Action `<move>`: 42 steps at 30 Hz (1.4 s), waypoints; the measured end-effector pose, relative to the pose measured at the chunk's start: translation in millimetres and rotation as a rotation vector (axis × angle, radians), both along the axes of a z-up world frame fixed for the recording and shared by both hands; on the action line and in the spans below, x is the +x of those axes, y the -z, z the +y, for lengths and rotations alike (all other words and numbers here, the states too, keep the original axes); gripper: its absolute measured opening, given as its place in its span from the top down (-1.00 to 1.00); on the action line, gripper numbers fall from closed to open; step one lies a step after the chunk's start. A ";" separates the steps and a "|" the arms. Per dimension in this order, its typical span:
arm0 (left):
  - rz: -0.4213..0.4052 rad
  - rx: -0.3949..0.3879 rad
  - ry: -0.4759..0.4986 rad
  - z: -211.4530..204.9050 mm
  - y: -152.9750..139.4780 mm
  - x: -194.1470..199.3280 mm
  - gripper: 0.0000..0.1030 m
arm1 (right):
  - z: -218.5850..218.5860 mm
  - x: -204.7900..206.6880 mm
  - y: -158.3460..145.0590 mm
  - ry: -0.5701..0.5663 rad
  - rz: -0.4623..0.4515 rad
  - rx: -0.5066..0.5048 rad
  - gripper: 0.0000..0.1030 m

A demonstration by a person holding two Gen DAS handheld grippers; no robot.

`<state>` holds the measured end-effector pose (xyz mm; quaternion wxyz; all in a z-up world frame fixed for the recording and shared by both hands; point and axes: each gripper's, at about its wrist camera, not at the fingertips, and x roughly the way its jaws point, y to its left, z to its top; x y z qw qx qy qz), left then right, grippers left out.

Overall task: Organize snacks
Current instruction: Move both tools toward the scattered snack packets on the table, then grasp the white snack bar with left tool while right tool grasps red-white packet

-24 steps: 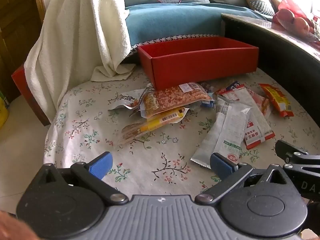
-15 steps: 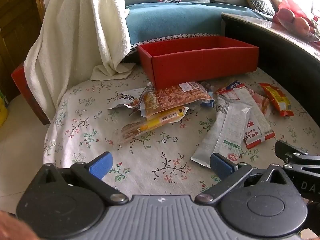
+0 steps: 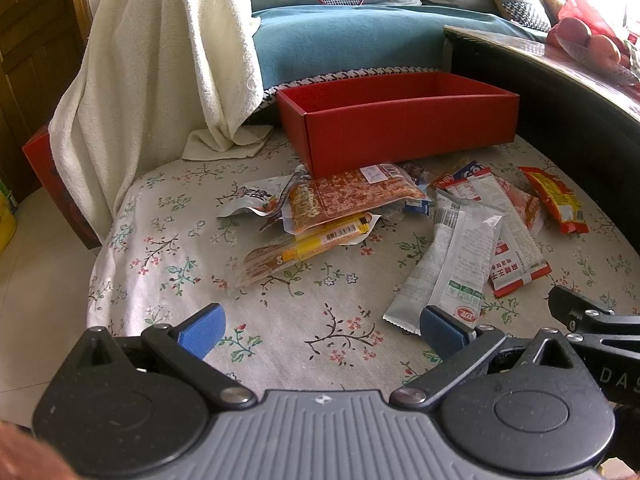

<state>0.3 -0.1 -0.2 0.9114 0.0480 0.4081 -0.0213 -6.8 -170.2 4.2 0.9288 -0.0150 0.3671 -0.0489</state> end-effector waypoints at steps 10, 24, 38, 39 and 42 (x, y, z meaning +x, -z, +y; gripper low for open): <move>-0.001 0.001 0.001 4.9 0.2 -1.8 -0.91 | -1.2 1.3 0.8 -0.002 0.011 0.007 -1.00; -0.030 0.040 0.043 -10.3 -5.5 -3.7 -0.85 | -15.4 -5.9 -9.5 0.002 0.009 0.032 -1.00; -0.011 -0.018 0.231 -54.5 0.2 27.7 -0.86 | -58.4 47.7 -10.0 0.071 0.074 0.056 -1.00; 0.001 -0.020 0.235 -57.9 3.6 33.0 -0.86 | -58.6 55.1 -9.8 0.061 0.077 0.059 -1.00; 0.053 -0.024 0.243 -65.1 15.7 46.4 -0.86 | -59.2 72.9 -8.5 0.031 0.079 0.077 -1.00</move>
